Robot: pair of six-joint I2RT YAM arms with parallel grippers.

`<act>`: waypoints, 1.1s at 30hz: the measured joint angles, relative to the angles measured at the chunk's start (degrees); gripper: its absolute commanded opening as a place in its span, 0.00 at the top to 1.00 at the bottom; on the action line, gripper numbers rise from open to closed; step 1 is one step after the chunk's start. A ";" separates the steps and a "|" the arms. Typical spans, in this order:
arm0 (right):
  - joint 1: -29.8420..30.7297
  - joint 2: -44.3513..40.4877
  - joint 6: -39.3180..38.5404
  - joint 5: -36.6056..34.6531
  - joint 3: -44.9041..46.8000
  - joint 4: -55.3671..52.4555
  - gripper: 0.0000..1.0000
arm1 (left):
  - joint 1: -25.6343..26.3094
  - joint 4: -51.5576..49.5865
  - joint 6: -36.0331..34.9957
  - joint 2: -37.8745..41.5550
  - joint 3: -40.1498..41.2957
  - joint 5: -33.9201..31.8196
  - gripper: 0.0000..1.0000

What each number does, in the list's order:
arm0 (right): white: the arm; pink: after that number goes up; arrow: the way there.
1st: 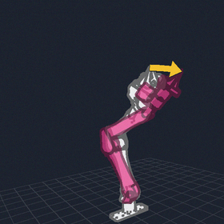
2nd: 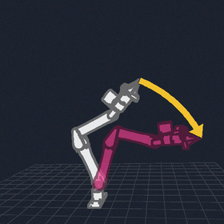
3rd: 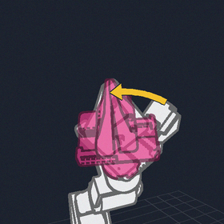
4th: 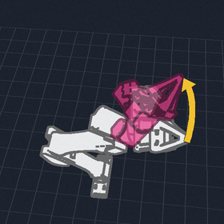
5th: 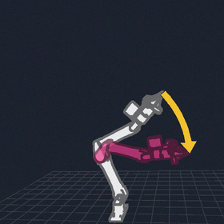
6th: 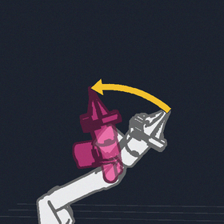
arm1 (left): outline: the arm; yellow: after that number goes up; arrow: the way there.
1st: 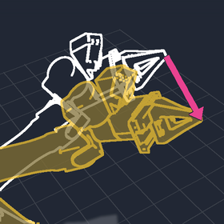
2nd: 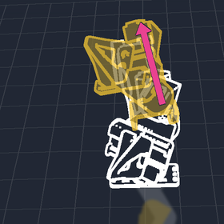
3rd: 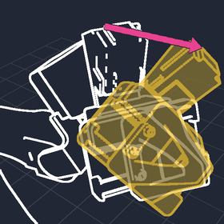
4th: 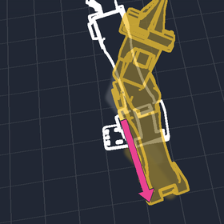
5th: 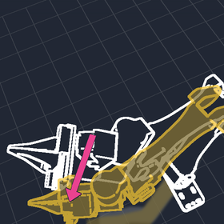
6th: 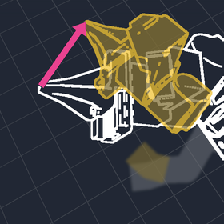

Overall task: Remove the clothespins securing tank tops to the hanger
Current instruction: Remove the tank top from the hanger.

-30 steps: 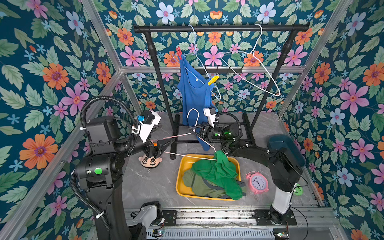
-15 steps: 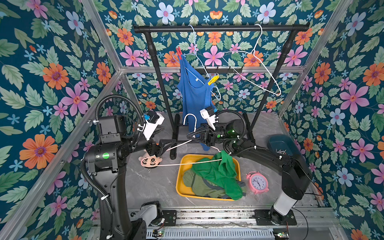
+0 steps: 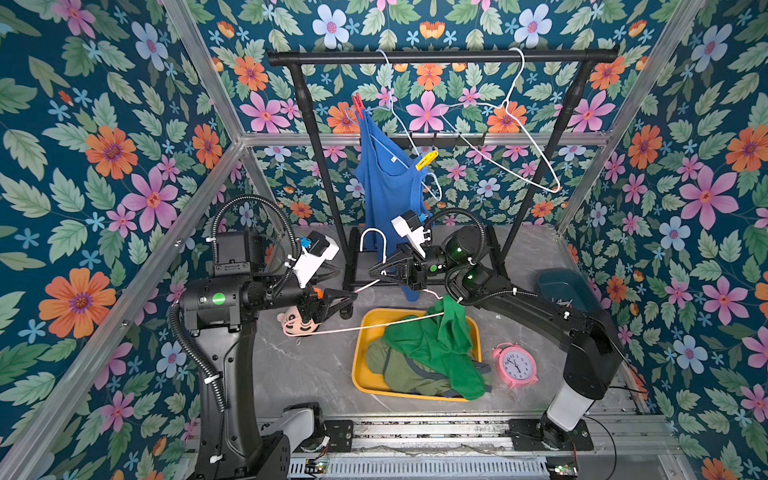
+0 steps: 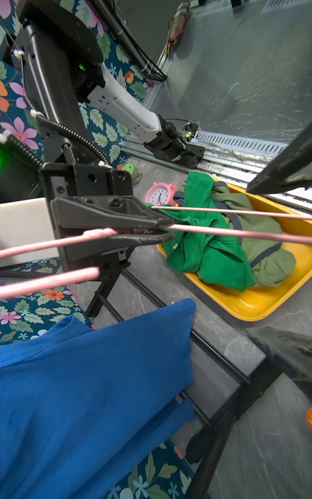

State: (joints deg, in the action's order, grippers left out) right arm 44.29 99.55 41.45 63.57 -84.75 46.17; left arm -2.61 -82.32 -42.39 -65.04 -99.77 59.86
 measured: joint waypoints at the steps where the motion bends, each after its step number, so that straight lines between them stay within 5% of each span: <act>1: 0.00 0.04 0.00 0.04 -0.37 0.00 1.00 | 0.11 -0.33 -0.17 0.22 0.22 -0.04 0.24; 8: 0.35 0.42 0.20 0.50 -1.75 0.07 1.00 | 1.01 -1.62 -0.79 0.48 1.84 -0.90 0.38; 16: 0.46 0.42 0.15 0.61 -1.27 -0.04 1.00 | 1.16 -1.70 -1.03 0.13 1.14 -0.83 0.88; 22: 0.39 0.46 0.42 -0.39 -1.16 0.09 1.00 | 1.44 -2.45 -1.46 0.11 1.03 0.39 1.00; 27: 0.42 0.46 0.92 -0.39 -0.79 0.44 1.00 | 1.60 -2.60 -1.44 0.28 1.05 0.13 1.00; 33: 0.55 -0.46 1.46 -0.57 0.83 -0.85 0.84 | 3.34 -2.75 -1.18 1.29 0.72 -3.10 1.00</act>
State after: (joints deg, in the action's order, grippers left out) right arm 44.84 99.09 42.92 63.00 -83.92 45.32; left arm 0.73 -85.08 -43.57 -63.75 -99.04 56.75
